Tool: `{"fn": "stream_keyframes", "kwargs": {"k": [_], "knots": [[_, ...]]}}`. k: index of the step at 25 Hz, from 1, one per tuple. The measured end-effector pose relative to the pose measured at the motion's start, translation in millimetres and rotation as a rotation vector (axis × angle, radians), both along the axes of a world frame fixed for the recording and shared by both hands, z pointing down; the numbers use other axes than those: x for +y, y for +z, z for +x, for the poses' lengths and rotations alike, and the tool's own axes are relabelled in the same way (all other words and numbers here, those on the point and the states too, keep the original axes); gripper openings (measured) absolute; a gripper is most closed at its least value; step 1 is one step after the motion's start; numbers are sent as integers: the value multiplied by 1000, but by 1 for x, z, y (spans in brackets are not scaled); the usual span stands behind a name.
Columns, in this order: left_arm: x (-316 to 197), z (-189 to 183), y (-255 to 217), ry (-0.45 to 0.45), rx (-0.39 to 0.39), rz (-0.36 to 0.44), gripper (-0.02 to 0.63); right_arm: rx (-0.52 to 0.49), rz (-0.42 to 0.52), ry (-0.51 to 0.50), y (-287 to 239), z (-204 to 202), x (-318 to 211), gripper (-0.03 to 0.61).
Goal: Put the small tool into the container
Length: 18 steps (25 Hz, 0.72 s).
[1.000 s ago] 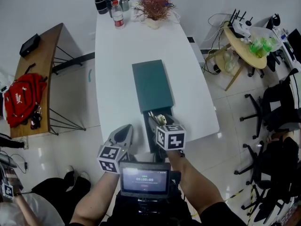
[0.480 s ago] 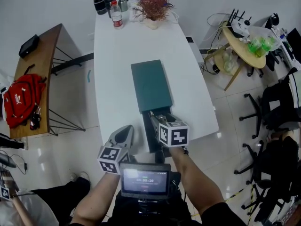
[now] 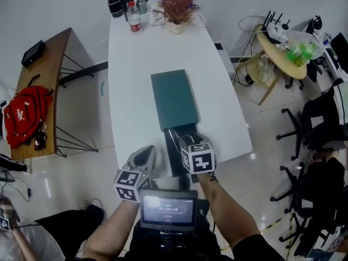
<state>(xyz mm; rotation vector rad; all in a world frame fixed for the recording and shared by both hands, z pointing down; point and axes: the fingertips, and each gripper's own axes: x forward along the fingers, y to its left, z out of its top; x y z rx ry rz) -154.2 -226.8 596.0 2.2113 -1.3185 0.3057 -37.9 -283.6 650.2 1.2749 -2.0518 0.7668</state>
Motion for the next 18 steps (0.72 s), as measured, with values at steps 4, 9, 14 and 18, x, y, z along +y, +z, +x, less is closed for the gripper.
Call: {"fn": "stream_keyframes", "kwargs": {"k": [4, 9, 14, 18], "knots": [[1, -1, 2, -4, 4, -6, 9, -7, 1, -4, 1, -1, 2, 196], [0, -2, -2, -6, 4, 0, 8, -15, 5, 0, -4, 0, 2, 196], [0, -1, -2, -7, 6, 2, 9, -40, -12, -13, -5, -1, 6, 196], [1, 2, -4, -3, 3, 1, 9, -69, 4, -13, -14, 1, 7, 196]]}}
